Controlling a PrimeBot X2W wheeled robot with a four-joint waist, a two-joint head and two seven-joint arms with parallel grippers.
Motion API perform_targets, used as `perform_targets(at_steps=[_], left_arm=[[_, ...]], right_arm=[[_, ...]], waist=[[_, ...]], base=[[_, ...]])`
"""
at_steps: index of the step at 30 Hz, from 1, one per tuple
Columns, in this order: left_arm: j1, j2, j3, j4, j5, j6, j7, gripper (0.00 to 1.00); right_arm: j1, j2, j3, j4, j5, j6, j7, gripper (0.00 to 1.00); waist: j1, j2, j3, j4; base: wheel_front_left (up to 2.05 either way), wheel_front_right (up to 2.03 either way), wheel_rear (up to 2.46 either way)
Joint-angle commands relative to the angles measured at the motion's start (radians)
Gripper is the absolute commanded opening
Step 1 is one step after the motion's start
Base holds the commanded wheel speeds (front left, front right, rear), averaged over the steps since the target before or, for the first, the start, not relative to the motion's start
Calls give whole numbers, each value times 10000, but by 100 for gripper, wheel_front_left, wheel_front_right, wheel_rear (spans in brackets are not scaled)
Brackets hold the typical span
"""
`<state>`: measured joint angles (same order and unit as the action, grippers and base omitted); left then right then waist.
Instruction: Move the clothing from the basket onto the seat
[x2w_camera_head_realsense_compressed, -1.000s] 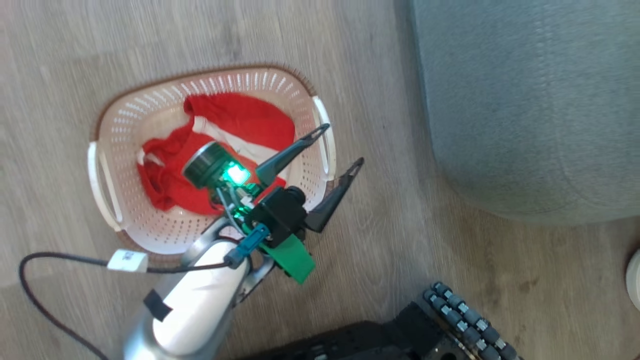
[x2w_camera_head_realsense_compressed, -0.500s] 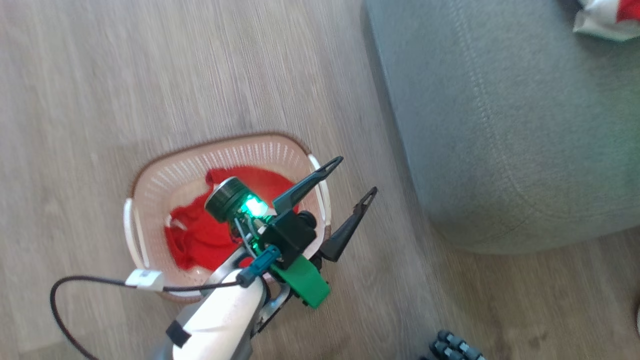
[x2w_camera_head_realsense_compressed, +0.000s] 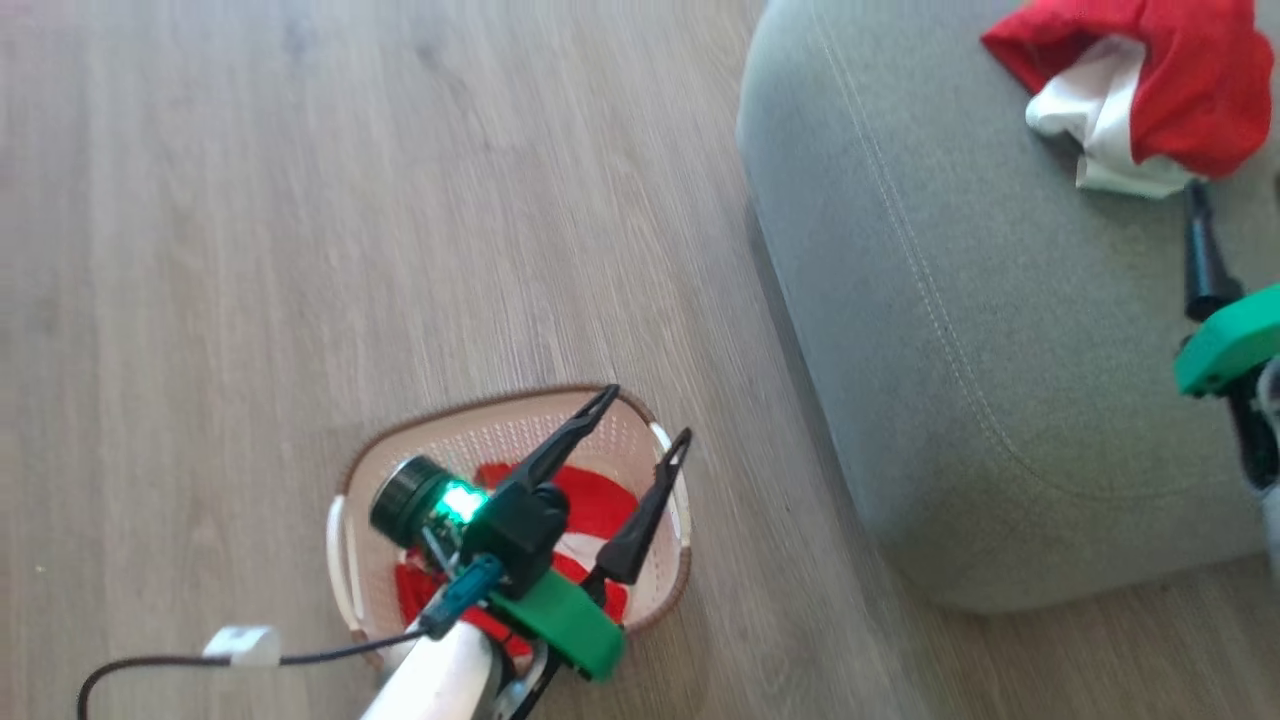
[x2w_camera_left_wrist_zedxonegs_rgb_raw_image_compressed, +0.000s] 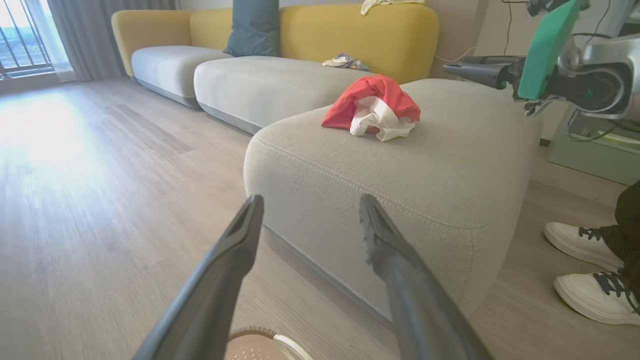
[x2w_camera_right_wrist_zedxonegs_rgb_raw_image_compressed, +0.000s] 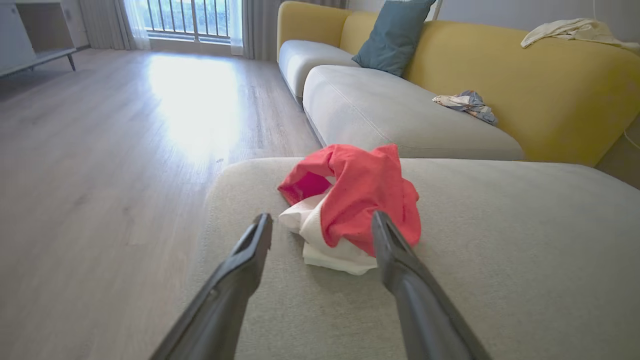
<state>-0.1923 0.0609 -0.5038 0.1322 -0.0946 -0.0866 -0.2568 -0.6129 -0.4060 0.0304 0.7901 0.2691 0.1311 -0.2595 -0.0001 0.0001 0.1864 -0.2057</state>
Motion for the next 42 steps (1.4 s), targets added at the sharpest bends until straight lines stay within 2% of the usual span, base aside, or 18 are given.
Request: perform_targets(at_steps=[1,7,9,12,18,24,30,42], left_arm=[[6,-99,479,-456,-104,94,-49,100],[465,-104,975,-735,-446,433,-49,100],[554,-104,1280,-924,-847,659,-49,100],[584,-105,1707,-1218,-894,1038,-49,100],[675,-105,2408,-1497,-848,1743,-49,100],[930,-106,3039,-1239,-805,2305,-49,100],[1195,-106,3114,-917,-887,2390,-49,100],[1257,-106,2974,-450,-968,2521,-49,100]], right_arm=[[305,-92,227,-889,282,-4,-23,100],[1664,160,551,-3359,1022,-4,-23,100],[2050,299,558,-4148,1252,-4,-23,100],[2633,536,726,-5143,1504,-4,-23,100],[3319,987,803,-6152,1421,-4,-23,100],[4130,1887,775,-6366,1431,-4,-23,100],[4537,2244,880,-6130,1163,-4,-23,100],[4882,2549,948,-5698,450,-4,-23,100]], waist=[[1,-1,-500,303],[1,-1,-967,812],[1,-1,-1032,1006],[1,-1,-1092,1263],[1,-1,-1038,1563],[1,-1,-1068,1813],[1,-1,-1146,1877],[1,-1,-1162,1907]], base=[[0,0,0],[0,0,0],[0,0,0],[0,0,0],[0,0,0],[0,0,0],[0,0,0],[0,0,0]])
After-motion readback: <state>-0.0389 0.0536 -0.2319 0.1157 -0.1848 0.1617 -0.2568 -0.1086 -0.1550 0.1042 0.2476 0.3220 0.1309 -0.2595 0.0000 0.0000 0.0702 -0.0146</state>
